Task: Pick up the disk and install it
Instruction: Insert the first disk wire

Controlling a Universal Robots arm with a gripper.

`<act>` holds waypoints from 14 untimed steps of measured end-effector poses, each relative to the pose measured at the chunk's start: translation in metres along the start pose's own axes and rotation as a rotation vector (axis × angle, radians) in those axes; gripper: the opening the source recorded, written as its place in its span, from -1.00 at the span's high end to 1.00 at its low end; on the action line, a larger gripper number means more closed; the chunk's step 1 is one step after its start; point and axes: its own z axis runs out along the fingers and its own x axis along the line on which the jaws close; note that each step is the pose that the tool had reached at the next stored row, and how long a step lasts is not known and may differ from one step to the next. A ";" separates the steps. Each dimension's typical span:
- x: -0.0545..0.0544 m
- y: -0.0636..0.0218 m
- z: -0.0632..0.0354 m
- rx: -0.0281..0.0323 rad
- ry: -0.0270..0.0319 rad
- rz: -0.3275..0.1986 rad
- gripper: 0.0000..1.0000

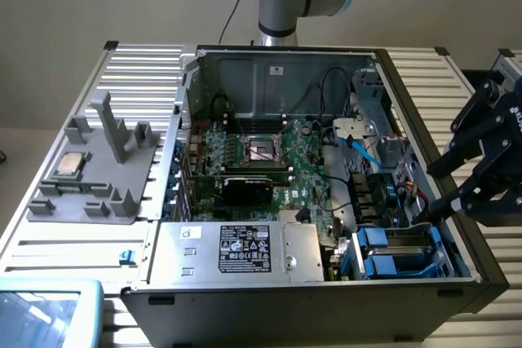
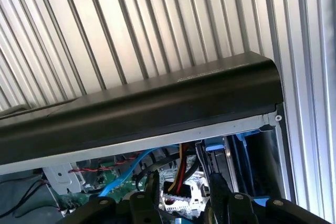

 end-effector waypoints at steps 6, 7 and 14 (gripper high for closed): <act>0.000 0.0004 0.0067 0.0033 0.0104 0.041 -0.02; -0.001 0.0004 0.0080 0.0037 0.0118 0.047 -0.02; -0.002 0.0013 0.0169 0.0059 0.0211 0.081 -0.02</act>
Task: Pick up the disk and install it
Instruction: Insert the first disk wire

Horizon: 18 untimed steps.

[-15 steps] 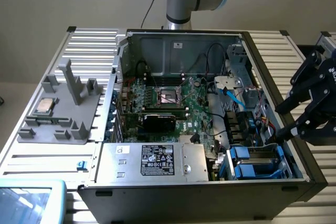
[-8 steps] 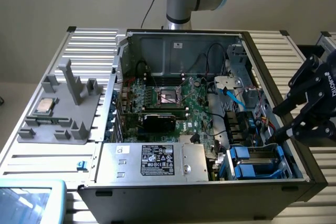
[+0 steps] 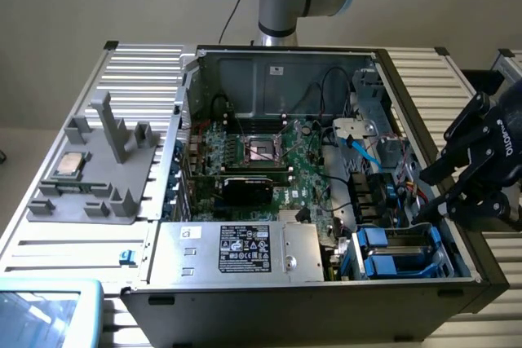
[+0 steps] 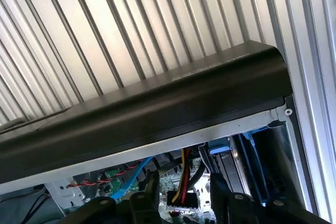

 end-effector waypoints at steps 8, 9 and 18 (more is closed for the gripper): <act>-0.001 0.0014 0.0062 0.0037 0.0065 0.028 0.03; -0.001 0.0016 0.0068 0.0042 0.0073 0.031 0.17; -0.002 0.0030 0.0110 0.0077 0.0119 0.051 0.48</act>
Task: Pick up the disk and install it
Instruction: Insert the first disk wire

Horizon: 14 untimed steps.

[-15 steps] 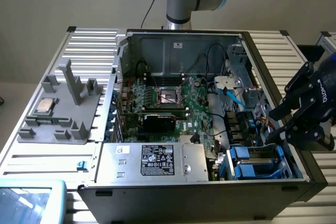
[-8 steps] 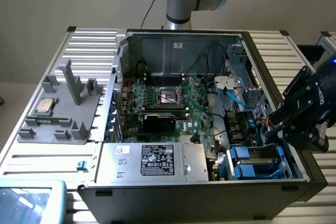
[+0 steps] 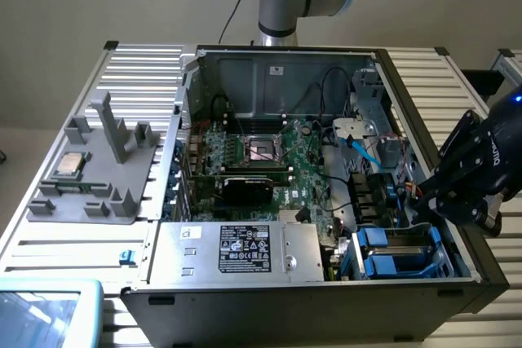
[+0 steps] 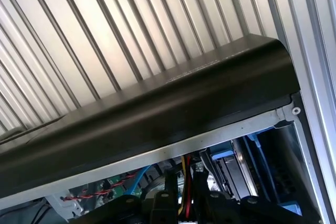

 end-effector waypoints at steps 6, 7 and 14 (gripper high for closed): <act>0.000 0.0005 0.0013 0.0006 0.0020 0.008 0.48; 0.000 0.0005 0.0013 0.0005 0.0021 0.008 0.48; 0.000 0.0005 0.0013 0.0006 0.0023 0.009 0.65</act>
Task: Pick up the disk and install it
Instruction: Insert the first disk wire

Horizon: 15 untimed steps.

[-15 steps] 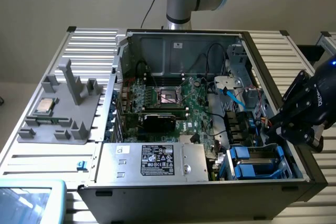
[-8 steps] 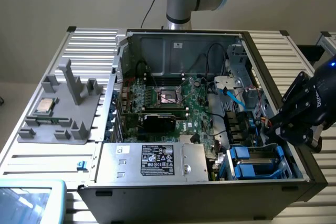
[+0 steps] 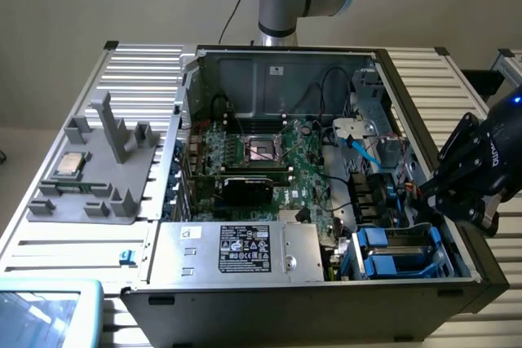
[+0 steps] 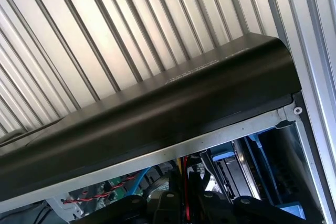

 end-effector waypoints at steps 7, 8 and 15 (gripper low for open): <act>0.000 0.0000 0.0000 0.0000 0.0000 0.000 0.65; 0.000 0.0000 0.0001 0.0000 0.0002 0.000 0.66; -0.002 -0.0051 0.0015 -0.0020 -0.0040 0.001 0.66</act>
